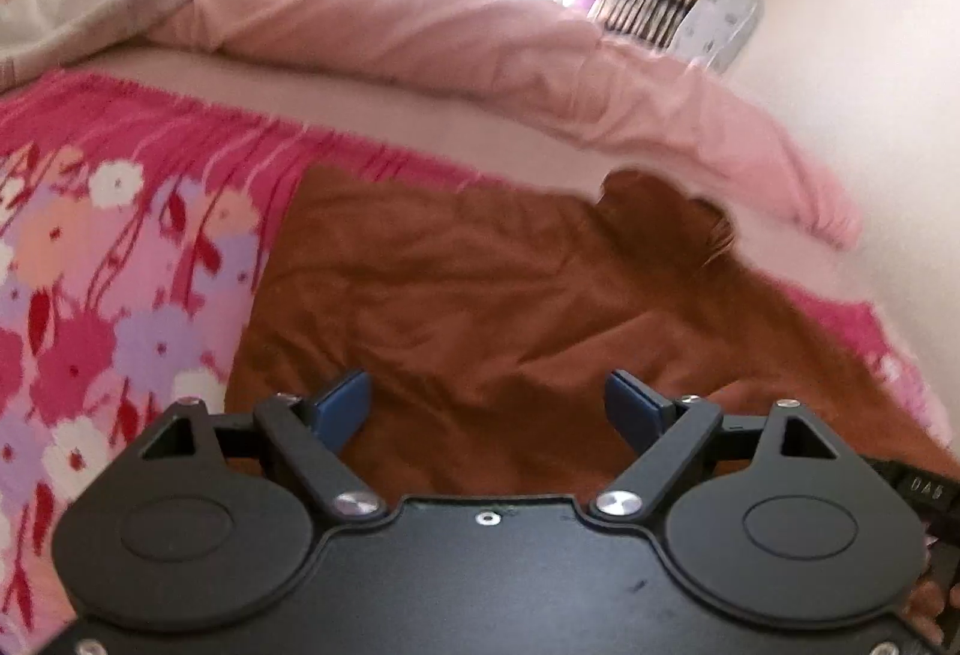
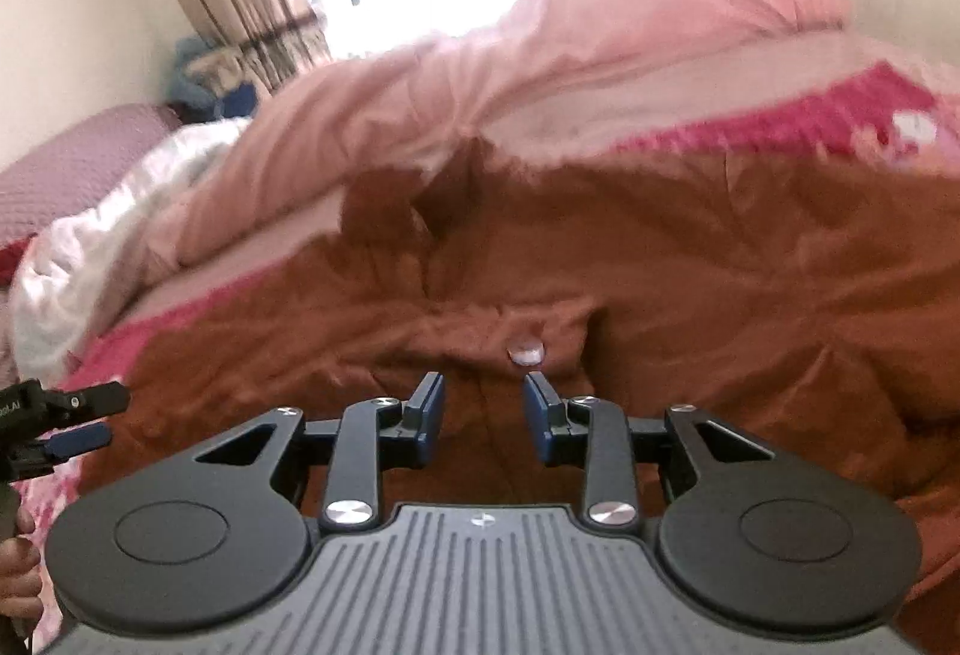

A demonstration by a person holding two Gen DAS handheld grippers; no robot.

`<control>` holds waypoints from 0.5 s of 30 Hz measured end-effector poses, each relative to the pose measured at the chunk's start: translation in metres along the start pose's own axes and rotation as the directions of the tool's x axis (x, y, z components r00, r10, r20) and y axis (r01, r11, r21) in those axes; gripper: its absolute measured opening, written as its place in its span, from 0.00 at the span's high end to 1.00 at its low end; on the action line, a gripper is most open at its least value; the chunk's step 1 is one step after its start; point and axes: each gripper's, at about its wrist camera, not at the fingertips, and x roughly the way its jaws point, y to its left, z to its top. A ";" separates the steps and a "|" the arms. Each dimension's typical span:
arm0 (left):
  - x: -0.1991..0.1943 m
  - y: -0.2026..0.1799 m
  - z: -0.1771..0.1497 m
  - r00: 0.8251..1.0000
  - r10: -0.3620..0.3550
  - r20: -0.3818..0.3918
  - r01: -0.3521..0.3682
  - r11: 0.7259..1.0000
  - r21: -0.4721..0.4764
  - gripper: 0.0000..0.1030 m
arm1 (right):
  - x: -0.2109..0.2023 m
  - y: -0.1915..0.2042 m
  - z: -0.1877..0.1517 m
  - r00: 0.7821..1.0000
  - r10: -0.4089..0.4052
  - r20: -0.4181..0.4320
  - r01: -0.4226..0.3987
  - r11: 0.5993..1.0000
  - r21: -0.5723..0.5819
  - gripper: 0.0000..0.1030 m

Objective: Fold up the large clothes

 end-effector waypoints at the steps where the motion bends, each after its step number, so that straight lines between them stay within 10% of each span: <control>1: 0.007 0.003 -0.003 1.000 0.010 -0.014 -0.010 1.000 -0.002 0.16 | 0.005 -0.004 -0.004 1.000 -0.011 -0.017 0.011 1.000 0.015 0.63; 10: 0.002 -0.003 -0.009 0.999 0.030 -0.011 -0.030 0.999 0.036 0.15 | -0.015 -0.029 -0.009 0.999 0.030 -0.013 -0.028 0.992 0.122 0.70; 15: -0.040 -0.010 -0.017 1.000 0.009 0.024 -0.010 0.997 0.077 0.15 | -0.089 -0.103 -0.008 0.992 -0.025 0.127 -0.005 0.972 0.234 0.46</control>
